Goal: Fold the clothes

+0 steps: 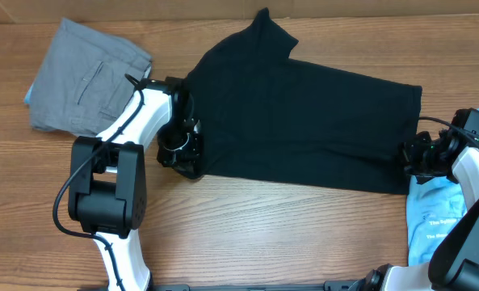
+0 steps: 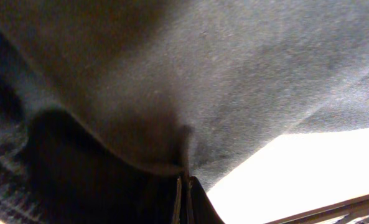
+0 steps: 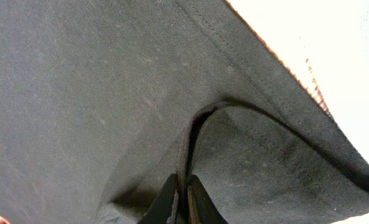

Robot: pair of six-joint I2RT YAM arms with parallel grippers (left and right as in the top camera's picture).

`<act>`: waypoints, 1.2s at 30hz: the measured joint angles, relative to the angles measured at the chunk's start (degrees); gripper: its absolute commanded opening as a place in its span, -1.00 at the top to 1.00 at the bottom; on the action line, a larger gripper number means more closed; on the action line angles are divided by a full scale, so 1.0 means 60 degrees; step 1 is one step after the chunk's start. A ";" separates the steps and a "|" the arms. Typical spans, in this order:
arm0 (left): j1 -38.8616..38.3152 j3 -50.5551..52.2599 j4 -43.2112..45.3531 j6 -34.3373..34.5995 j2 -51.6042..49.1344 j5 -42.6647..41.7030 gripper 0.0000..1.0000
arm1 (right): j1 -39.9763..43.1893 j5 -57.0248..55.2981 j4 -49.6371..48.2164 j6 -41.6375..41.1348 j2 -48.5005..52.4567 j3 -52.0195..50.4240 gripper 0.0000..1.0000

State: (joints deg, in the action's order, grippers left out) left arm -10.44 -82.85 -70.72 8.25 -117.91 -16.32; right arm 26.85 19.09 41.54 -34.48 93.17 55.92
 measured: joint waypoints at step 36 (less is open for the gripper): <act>0.0739 -0.1687 0.2499 0.0361 -0.1173 0.0892 -0.06 | 0.0004 0.0000 0.0036 0.0004 0.0000 0.0000 0.89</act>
State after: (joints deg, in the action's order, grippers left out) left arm -6.00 -92.97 -55.72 10.41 -124.95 -10.96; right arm 26.87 19.09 41.76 -34.46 93.17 55.92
